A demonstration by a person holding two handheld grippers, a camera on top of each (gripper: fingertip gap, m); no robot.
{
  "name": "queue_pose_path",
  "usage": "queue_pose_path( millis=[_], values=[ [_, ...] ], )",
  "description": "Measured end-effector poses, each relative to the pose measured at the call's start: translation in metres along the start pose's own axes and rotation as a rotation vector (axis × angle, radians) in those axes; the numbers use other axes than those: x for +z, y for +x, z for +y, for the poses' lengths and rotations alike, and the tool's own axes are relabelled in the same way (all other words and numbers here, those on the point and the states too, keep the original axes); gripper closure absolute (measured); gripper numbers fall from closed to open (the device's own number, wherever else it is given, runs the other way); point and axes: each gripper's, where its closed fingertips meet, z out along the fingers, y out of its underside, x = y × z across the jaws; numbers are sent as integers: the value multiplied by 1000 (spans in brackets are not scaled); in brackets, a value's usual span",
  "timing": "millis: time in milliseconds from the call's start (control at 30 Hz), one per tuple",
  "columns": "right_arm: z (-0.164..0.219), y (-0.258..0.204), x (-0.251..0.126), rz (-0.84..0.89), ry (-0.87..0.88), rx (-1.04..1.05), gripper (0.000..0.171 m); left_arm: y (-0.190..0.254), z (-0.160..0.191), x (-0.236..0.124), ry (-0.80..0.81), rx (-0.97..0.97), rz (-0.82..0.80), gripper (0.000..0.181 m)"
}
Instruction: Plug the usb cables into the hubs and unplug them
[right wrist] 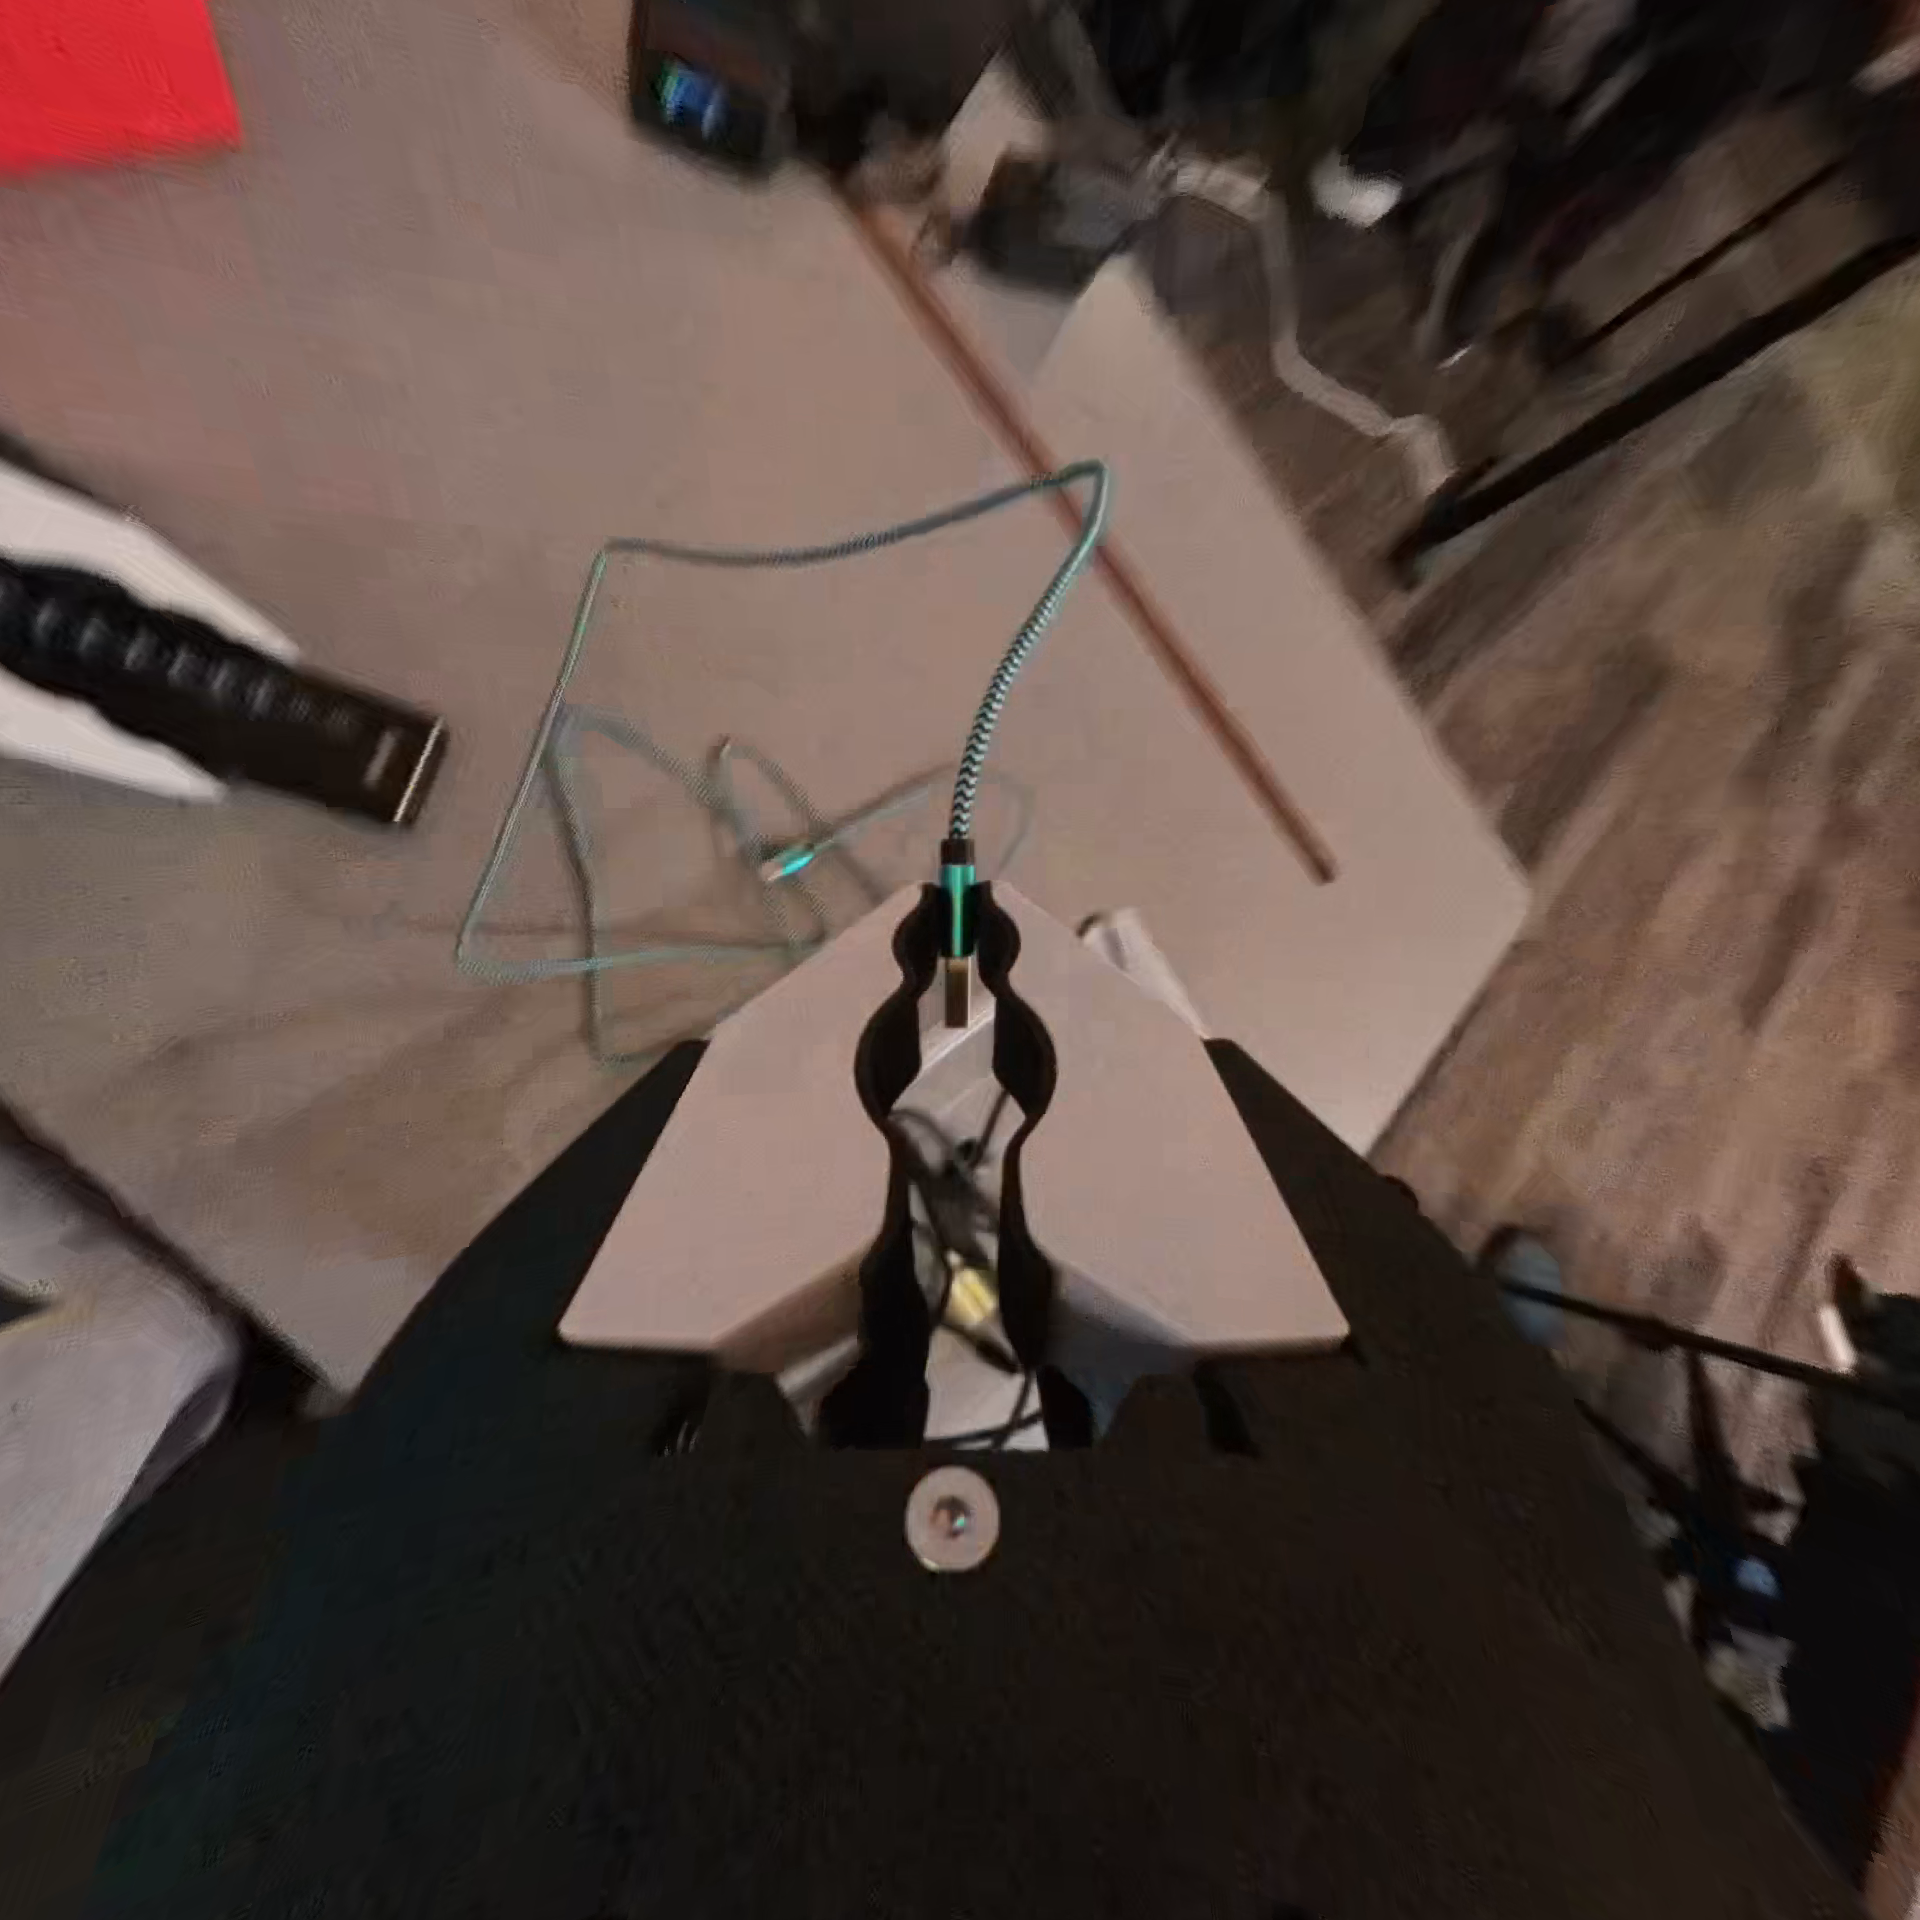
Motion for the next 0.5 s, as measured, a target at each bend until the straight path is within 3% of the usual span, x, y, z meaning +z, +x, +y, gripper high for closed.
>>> queue_pose_path(
  millis=[100, 200, 367, 500],
  values=[
    [52, -37, 61, -196, -247, -71, 167, -3, 1, 0, -2, -8, -15, 116],
    [93, -59, 110, -257, -419, -191, 167, -3, 1, 0, -3, -10, -13, 116],
    [121, -94, 168, -355, -490, -316, 163, -2, 1, 0, -2, -7, -10, 118],
    [125, -105, 196, -383, -496, -313, 109, 0, 0, 0, 0, 1, 0, 121]
  ],
)
